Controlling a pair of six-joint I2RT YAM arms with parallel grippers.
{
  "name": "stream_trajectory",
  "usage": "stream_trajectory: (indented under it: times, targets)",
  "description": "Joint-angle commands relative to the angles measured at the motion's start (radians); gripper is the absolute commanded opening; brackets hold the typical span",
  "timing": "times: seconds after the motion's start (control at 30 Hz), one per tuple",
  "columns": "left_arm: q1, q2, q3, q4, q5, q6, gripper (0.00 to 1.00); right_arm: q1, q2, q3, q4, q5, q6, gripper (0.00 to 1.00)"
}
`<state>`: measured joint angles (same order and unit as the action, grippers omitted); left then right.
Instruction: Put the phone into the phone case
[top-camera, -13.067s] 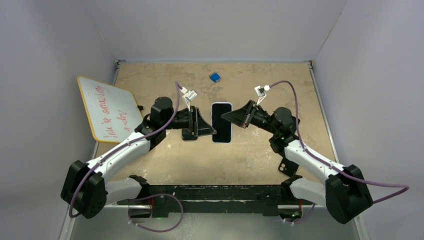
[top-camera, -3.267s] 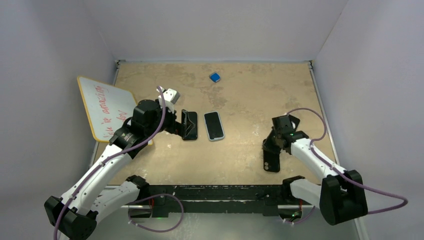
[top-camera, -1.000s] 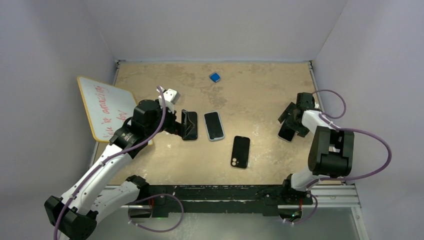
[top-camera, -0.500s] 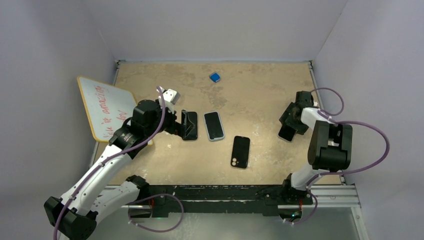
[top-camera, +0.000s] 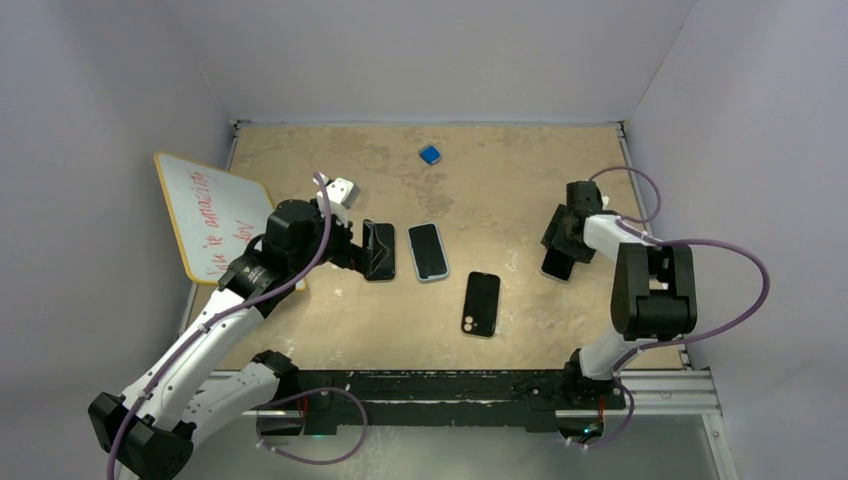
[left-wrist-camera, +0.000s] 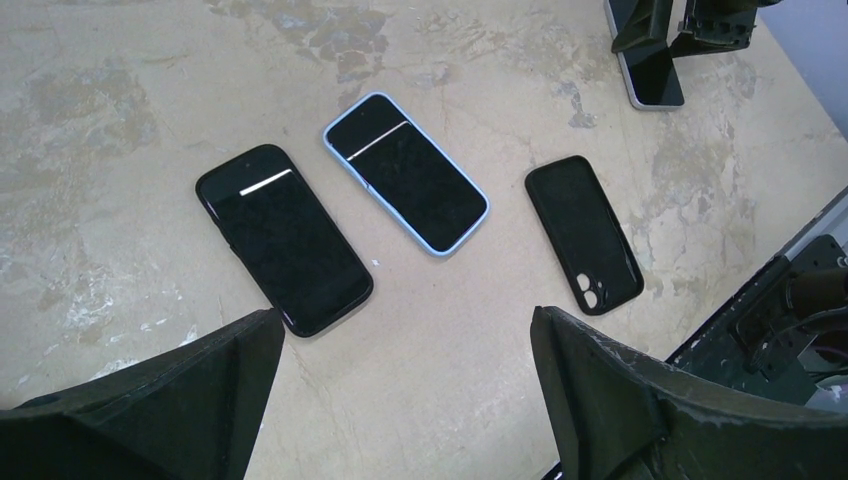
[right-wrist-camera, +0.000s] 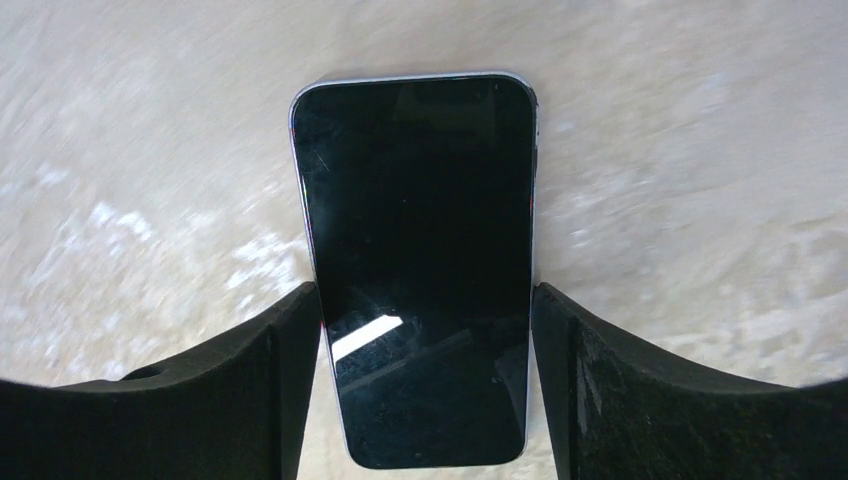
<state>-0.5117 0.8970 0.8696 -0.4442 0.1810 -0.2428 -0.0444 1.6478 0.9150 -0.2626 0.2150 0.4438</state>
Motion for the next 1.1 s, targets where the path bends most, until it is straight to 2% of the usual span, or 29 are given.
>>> stream_trajectory:
  times: [0.0, 0.27, 0.47, 0.63, 0.83, 1.07]
  targets:
    - [0.001, -0.006, 0.02, 0.008, -0.021, 0.002, 1.0, 0.099, -0.04, -0.062, -0.01, -0.091, 0.007, 0.62]
    - [0.001, 0.019, 0.03, -0.01, -0.033, -0.015, 0.98, 0.174, -0.146, -0.18, 0.028, -0.15, 0.051, 0.56]
    - [0.001, 0.002, 0.018, 0.0, -0.047, -0.029, 0.98, 0.205, -0.163, -0.192, 0.012, -0.15, 0.049, 0.55]
    - [0.001, 0.048, 0.035, 0.006, -0.007, -0.069, 0.96, 0.238, -0.188, -0.186, -0.017, -0.129, 0.045, 0.52]
    - [0.001, 0.095, 0.017, 0.055, 0.055, -0.124, 0.93, 0.28, -0.256, -0.191, -0.055, -0.136, 0.052, 0.48]
    - [0.001, 0.102, 0.017, 0.054, 0.04, -0.125, 0.93, 0.343, -0.342, -0.202, -0.088, -0.149, 0.091, 0.47]
